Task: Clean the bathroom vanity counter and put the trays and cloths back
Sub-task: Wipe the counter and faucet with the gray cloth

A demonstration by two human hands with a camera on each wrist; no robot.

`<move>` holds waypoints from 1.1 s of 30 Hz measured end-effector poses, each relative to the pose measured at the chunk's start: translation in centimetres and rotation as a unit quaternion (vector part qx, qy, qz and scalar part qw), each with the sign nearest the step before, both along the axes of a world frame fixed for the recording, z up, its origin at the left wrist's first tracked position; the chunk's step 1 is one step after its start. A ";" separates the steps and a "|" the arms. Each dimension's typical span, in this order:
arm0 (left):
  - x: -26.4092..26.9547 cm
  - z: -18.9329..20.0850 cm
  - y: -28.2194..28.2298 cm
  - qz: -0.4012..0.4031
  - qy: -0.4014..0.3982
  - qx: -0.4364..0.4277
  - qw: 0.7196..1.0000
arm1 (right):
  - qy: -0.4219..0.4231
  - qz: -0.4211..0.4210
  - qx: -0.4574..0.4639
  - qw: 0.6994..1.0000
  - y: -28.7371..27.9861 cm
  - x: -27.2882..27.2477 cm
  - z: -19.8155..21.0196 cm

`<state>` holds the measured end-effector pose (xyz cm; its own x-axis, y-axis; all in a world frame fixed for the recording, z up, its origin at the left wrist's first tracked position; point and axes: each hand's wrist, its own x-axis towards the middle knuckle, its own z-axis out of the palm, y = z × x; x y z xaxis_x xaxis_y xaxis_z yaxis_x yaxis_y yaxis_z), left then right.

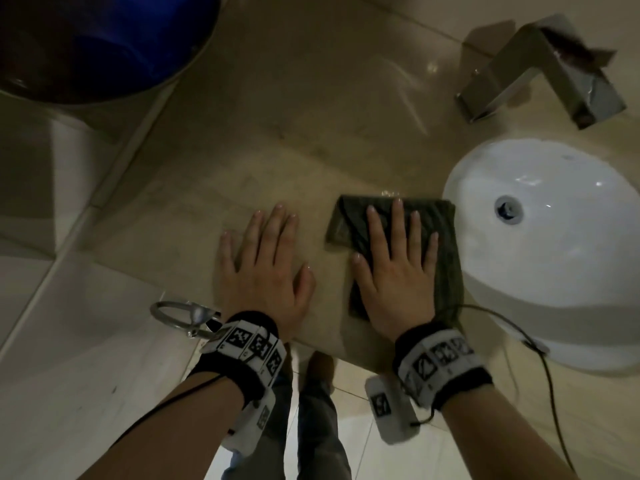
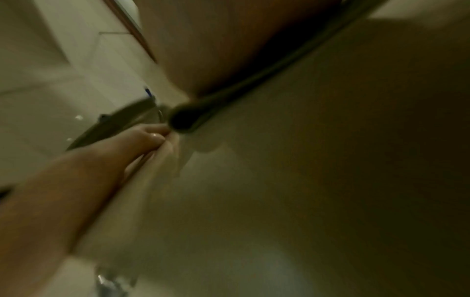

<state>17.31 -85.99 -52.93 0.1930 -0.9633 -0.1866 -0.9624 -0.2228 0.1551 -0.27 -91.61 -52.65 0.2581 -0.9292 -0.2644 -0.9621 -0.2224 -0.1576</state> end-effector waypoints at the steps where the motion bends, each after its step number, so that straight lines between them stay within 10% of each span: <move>1: 0.0 0.0 0.0 0.001 -0.001 -0.001 1.000 | -0.003 -0.008 -0.003 1.000 -1.2 0.4 -0.1; 15: -0.1 0.5 -0.1 0.003 -0.006 0.017 1.000 | -0.019 -0.034 0.057 0.998 5.5 0.3 1.4; 26: 0.0 -0.1 0.0 0.002 -0.004 0.007 1.000 | -0.025 -0.031 0.092 0.995 -6.2 1.5 1.7; 33: -0.1 0.2 0.0 0.005 -0.006 0.015 1.000 | -0.031 -0.050 0.083 0.995 -2.2 1.2 1.8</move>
